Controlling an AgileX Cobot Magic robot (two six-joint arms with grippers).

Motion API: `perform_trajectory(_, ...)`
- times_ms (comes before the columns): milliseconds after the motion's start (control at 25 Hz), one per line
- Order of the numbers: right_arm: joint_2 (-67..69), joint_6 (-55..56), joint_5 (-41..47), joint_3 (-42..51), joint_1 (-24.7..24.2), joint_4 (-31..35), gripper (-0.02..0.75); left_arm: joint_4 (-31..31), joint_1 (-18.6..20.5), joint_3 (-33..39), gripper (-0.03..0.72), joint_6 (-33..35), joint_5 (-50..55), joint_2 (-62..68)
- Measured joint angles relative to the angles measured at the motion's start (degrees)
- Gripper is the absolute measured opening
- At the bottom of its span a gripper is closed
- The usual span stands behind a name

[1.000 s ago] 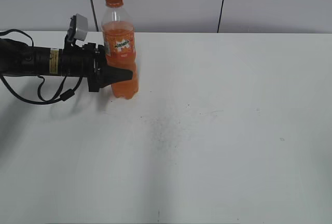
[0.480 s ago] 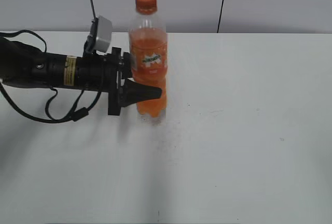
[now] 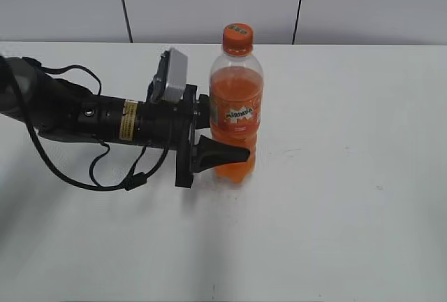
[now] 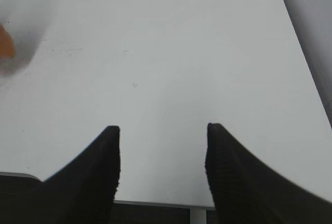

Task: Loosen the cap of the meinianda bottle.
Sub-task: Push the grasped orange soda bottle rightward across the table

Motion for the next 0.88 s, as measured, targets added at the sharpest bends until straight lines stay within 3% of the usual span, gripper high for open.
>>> perform_trajectory(880, 0.0, 0.0, 0.0, 0.0, 0.0, 0.0, 0.400, -1.0, 0.5, 0.0, 0.404, 2.2, -0.6, 4.6)
